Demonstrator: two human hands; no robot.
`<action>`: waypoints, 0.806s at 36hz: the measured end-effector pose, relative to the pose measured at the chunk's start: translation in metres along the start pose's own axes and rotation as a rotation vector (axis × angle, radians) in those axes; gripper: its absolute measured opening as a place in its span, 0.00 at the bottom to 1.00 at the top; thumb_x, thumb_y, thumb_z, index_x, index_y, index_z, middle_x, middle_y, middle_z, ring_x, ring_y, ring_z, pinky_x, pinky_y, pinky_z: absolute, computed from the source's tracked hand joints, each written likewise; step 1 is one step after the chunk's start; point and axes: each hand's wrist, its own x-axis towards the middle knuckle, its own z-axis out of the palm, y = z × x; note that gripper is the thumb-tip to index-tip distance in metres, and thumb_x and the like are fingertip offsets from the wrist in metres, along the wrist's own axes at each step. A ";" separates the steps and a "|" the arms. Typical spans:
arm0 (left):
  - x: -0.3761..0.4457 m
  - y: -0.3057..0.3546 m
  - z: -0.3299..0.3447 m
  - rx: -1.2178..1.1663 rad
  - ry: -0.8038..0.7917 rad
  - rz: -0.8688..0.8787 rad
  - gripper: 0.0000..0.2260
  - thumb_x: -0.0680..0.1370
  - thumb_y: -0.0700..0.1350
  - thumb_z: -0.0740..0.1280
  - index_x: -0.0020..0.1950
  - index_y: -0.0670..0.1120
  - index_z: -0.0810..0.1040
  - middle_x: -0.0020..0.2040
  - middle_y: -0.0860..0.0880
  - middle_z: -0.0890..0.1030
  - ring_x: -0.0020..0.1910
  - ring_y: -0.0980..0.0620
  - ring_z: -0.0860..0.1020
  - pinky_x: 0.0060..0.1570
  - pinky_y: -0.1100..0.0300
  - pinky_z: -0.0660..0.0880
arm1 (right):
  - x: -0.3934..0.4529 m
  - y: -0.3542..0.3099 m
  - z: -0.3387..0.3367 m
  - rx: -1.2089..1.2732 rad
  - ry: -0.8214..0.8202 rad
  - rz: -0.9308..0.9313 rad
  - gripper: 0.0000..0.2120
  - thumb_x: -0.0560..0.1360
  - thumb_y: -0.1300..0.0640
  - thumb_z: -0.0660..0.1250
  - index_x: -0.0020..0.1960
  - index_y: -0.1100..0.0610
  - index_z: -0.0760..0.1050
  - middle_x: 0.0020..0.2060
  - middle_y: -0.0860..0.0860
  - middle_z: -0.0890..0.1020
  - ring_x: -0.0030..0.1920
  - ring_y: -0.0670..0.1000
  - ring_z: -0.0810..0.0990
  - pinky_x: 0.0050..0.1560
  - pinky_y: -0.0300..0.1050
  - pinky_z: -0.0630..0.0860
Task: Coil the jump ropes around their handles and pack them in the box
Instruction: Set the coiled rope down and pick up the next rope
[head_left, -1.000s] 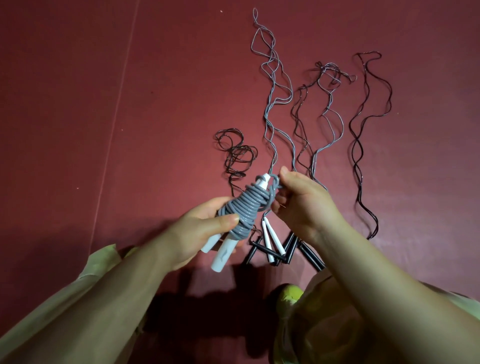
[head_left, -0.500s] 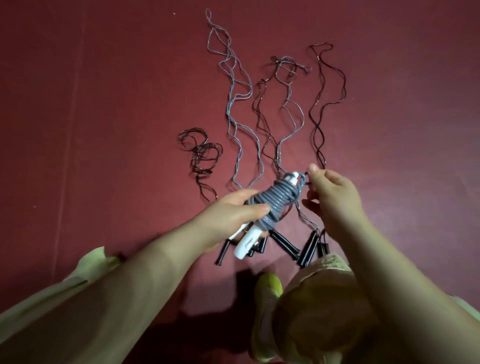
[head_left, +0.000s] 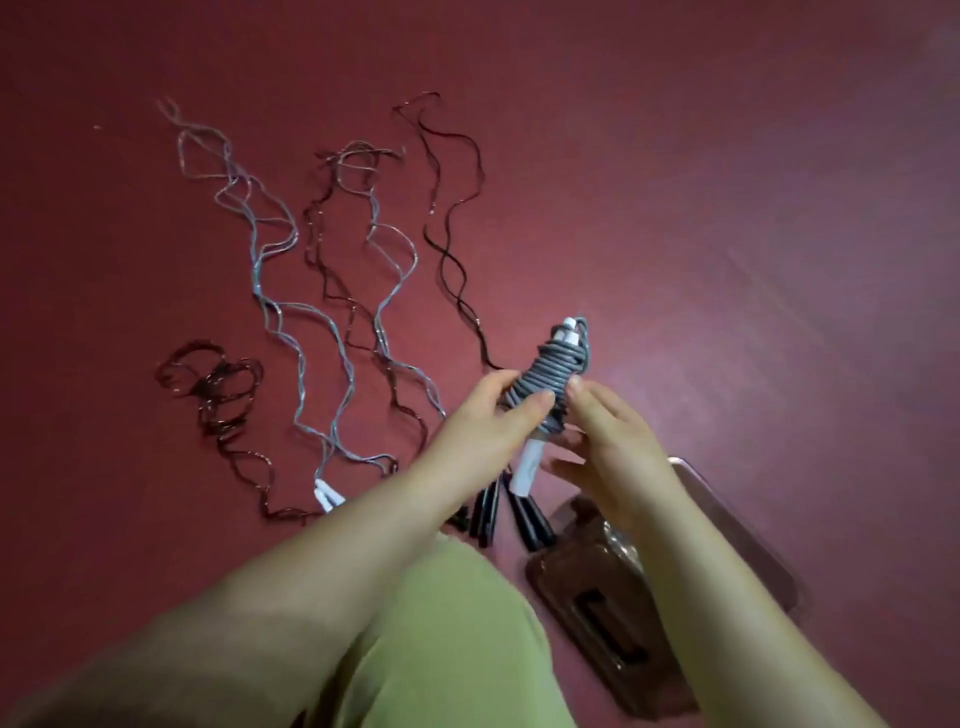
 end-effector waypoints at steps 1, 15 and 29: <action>0.006 -0.003 0.018 0.053 -0.014 -0.010 0.15 0.76 0.60 0.63 0.60 0.56 0.74 0.57 0.55 0.80 0.57 0.59 0.76 0.62 0.59 0.69 | 0.001 0.006 -0.014 0.027 0.052 -0.007 0.09 0.81 0.50 0.60 0.51 0.52 0.77 0.40 0.44 0.84 0.41 0.45 0.83 0.41 0.43 0.77; 0.063 -0.082 0.178 0.769 -0.397 -0.285 0.46 0.62 0.73 0.37 0.75 0.57 0.61 0.77 0.52 0.61 0.77 0.48 0.53 0.74 0.48 0.48 | 0.026 0.157 -0.190 0.170 0.699 0.233 0.10 0.78 0.53 0.68 0.48 0.61 0.75 0.37 0.54 0.80 0.34 0.48 0.77 0.35 0.39 0.73; 0.081 -0.132 0.188 0.894 -0.519 -0.285 0.32 0.69 0.70 0.41 0.62 0.59 0.71 0.68 0.49 0.72 0.71 0.43 0.64 0.70 0.47 0.59 | 0.108 0.268 -0.230 0.104 0.686 0.479 0.18 0.74 0.45 0.70 0.36 0.58 0.72 0.34 0.59 0.77 0.33 0.54 0.73 0.37 0.47 0.70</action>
